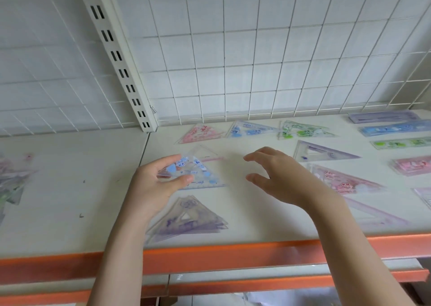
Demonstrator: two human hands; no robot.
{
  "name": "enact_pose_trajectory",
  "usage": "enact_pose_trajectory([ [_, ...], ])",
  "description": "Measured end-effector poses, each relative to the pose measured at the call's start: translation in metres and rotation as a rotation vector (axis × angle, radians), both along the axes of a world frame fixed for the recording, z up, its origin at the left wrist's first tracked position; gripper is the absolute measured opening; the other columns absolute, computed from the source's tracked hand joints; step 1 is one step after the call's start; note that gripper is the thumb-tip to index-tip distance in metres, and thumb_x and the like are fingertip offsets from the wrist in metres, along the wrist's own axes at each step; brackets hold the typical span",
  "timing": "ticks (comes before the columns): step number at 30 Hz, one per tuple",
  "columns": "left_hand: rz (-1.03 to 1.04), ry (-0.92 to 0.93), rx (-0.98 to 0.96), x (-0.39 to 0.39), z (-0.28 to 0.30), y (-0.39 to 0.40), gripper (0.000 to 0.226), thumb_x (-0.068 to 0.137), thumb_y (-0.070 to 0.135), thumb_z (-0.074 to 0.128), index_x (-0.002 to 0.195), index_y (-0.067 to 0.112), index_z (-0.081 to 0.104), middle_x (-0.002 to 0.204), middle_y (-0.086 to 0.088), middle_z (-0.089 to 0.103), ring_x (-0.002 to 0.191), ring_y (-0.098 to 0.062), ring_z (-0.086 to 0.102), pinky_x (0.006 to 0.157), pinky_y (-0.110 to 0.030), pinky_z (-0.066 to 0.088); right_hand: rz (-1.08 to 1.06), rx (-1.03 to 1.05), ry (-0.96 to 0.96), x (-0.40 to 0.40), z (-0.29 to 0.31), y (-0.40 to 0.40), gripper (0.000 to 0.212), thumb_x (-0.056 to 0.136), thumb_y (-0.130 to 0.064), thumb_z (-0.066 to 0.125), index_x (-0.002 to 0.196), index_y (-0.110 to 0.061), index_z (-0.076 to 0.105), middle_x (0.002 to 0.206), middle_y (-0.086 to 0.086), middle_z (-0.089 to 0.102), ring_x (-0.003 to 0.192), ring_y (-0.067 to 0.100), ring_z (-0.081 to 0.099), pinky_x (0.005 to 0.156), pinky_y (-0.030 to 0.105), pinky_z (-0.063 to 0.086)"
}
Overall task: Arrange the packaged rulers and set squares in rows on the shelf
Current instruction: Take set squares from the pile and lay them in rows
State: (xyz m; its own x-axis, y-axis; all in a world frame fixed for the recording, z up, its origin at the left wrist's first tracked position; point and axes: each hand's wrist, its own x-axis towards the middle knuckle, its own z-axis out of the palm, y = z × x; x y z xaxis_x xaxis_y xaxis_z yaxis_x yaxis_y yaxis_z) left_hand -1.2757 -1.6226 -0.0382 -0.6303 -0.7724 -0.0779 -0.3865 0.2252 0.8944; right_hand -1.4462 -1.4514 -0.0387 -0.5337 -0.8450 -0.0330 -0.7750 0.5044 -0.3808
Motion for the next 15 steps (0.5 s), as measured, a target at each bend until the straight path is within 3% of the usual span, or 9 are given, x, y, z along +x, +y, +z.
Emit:
enact_pose_trajectory([
  [5,-0.105,-0.118,-0.087,-0.004,-0.011,-0.009,0.050,0.071,0.027,0.080,0.118,0.029,0.063,0.116,0.008,0.061,0.103,-0.009,0.055,0.084,-0.021,0.039,-0.061,0.014,0.009,0.014,-0.003,-0.005,0.044,0.094,-0.037,0.050,0.136,-0.027,0.045,0.137,-0.004,0.045,0.119,0.020,0.048,0.101,0.038,0.038],
  [8,-0.144,-0.222,-0.253,-0.011,-0.017,-0.011,0.052,0.071,0.034,0.079,0.120,0.027,0.063,0.115,0.004,0.063,0.110,-0.018,0.055,0.097,-0.034,0.043,-0.102,0.012,0.009,0.021,-0.004,-0.007,0.044,0.093,-0.037,0.051,0.135,-0.026,0.046,0.137,-0.004,0.046,0.119,0.020,0.048,0.101,0.038,0.038],
  [10,-0.176,-0.276,-0.360,-0.013,-0.017,-0.013,0.052,0.072,0.039,0.077,0.121,0.029,0.062,0.111,0.002,0.064,0.108,-0.023,0.055,0.095,-0.039,0.043,-0.123,0.002,0.008,0.026,-0.004,-0.008,0.044,0.093,-0.037,0.051,0.135,-0.026,0.046,0.136,-0.004,0.046,0.117,0.020,0.049,0.100,0.037,0.039],
  [15,-0.207,-0.385,-0.515,-0.010,-0.012,-0.012,0.051,0.074,0.048,0.072,0.120,0.030,0.061,0.112,0.004,0.062,0.108,-0.021,0.053,0.092,-0.037,0.042,-0.149,0.007,0.019,0.035,-0.006,-0.007,0.044,0.093,-0.038,0.051,0.135,-0.026,0.046,0.134,-0.004,0.047,0.118,0.020,0.049,0.100,0.037,0.039],
])
